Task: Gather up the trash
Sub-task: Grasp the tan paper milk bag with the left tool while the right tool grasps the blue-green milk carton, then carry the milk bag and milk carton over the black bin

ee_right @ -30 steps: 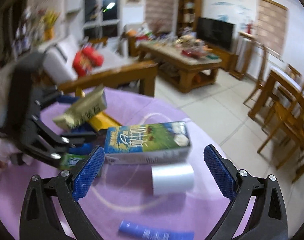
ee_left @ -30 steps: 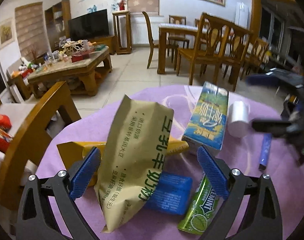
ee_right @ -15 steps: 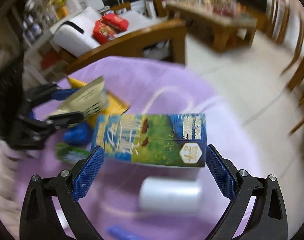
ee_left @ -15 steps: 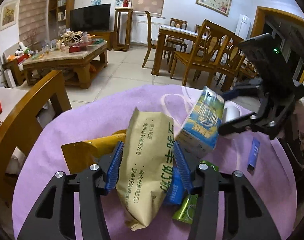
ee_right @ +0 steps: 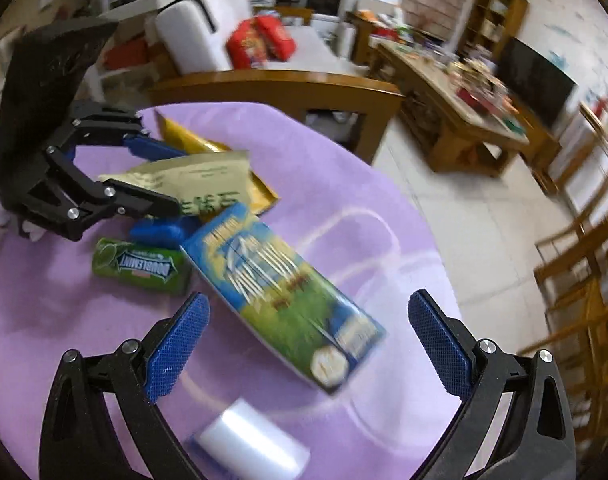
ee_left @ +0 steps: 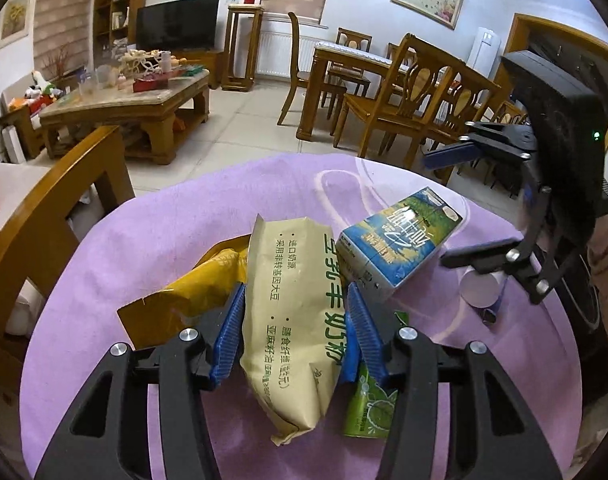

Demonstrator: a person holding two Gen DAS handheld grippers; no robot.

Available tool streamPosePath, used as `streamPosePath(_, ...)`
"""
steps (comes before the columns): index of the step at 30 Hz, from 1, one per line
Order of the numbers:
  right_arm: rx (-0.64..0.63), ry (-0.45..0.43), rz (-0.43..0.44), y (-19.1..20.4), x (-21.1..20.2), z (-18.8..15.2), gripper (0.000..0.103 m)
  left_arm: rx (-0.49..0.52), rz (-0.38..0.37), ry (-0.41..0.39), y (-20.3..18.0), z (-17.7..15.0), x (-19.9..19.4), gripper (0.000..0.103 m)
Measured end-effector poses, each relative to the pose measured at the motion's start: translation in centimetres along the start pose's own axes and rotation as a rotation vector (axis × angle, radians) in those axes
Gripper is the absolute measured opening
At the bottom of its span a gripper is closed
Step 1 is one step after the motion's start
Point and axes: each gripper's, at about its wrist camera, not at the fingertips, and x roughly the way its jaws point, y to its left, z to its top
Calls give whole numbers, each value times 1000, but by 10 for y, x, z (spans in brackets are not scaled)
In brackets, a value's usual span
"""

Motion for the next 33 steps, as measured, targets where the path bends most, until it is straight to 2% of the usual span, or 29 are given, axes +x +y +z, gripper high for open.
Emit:
streamPosePath(4, -123, 71, 3, 15, 28, 5, 97, 28, 10, -2, -3, -1, 3, 56)
streamPosePath(6, -127, 96, 16, 20, 42, 8, 93, 54, 16, 0, -8, -2, 5, 62)
streamPosePath(7, -98, 71, 29, 15, 38, 7, 89, 73, 26, 2, -12, -2, 6, 63)
streamPosePath(8, -81, 59, 35, 15, 39, 9, 78, 101, 48, 5, -16, -3, 8, 63)
streamPosePath(9, -66, 50, 45, 14, 38, 8, 60, 121, 62, 8, -18, -4, 9, 63)
streamPosePath(10, -50, 39, 55, 11, 31, 5, 50, 124, 62, 7, -18, -4, 9, 62)
streamPosePath(12, -49, 17, 28, 13, 29, 5, 50, 90, 29, -1, -11, -3, 7, 60)
streamPosePath(13, -49, 8, 23, 16, 27, 5, 50, 79, 22, -3, -8, -3, 7, 51)
streamPosePath(14, -43, -7, 15, 19, 22, 3, 50, 73, 28, -5, -3, -3, 6, 49)
streamPosePath(16, -19, -46, 5, 26, 8, -1, 50, 70, 19, -9, -1, -3, 5, 48)
streamPosePath(19, 55, -146, -5, 36, -21, -6, 50, 92, 46, -14, -4, -4, 6, 48)
streamPosePath(23, 242, -284, 0, 50, -64, -18, 50, 56, 31, -33, -2, -3, 3, 46)
streamPosePath(26, 408, -366, 36, 58, -89, -41, 50, -3, -16, -50, 1, -3, -5, 45)
streamPosePath(28, 516, -406, 58, 61, -103, -60, 50, -3, -22, -64, -7, -8, -15, 45)
streamPosePath(33, 619, -476, 73, 77, -130, -97, 50, 13, -22, -110, -34, -23, -49, 45)
